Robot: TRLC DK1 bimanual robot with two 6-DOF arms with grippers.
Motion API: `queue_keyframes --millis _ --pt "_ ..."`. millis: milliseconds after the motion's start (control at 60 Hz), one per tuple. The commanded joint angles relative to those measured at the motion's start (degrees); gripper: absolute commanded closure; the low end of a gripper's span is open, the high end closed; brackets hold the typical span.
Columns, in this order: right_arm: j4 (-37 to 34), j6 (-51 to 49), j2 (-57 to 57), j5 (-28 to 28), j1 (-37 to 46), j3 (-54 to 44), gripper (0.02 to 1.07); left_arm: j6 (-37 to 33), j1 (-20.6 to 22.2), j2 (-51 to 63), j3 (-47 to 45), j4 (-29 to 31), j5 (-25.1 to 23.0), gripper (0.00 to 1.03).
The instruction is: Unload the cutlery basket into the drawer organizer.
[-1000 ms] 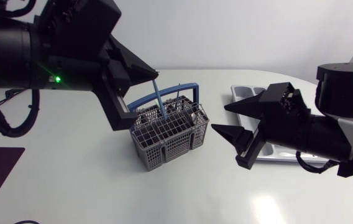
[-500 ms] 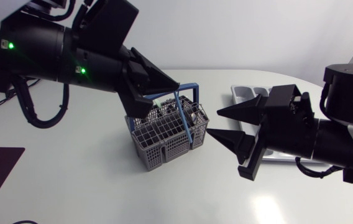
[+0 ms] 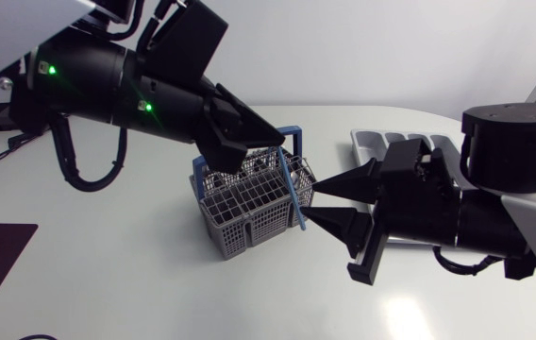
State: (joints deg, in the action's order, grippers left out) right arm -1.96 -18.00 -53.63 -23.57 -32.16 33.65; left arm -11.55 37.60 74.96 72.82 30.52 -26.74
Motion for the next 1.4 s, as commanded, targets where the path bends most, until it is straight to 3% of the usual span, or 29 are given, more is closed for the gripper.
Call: queue_keyframes --millis 0,267,500,1000,1067,1217,1283,1383 --pt "0.20 1.48 -1.57 0.28 -0.97 0.72 0.55 1.97 0.80 0.89 2.07 -0.73 -0.94 0.88" --pt "0.99 1.92 -4.29 0.63 -1.32 1.68 0.64 2.59 0.98 1.15 2.42 -0.73 -1.91 0.88" --pt "0.64 2.18 -4.91 0.63 -1.41 2.03 0.93 2.50 0.98 1.15 2.24 -0.99 -1.91 0.88" --pt "-2.26 1.74 -5.17 -0.16 -1.59 2.21 1.00 3.82 0.54 1.77 3.65 -1.08 -2.00 0.86" --pt "-3.05 1.74 -5.08 0.02 -1.59 2.39 1.00 4.08 0.45 1.77 4.18 -1.17 -2.00 0.74" --pt "-5.34 0.77 -4.73 -0.07 0.17 2.47 1.00 4.61 -0.69 1.86 6.55 -1.17 -1.91 0.28" --pt "-6.22 0.07 -4.56 -0.42 1.66 2.21 1.00 4.78 -1.39 1.95 7.87 -1.17 -1.91 0.18" --pt "-7.71 -1.25 -4.03 -0.95 4.65 1.60 1.00 4.87 -2.62 2.21 9.27 -1.26 -1.91 0.13"
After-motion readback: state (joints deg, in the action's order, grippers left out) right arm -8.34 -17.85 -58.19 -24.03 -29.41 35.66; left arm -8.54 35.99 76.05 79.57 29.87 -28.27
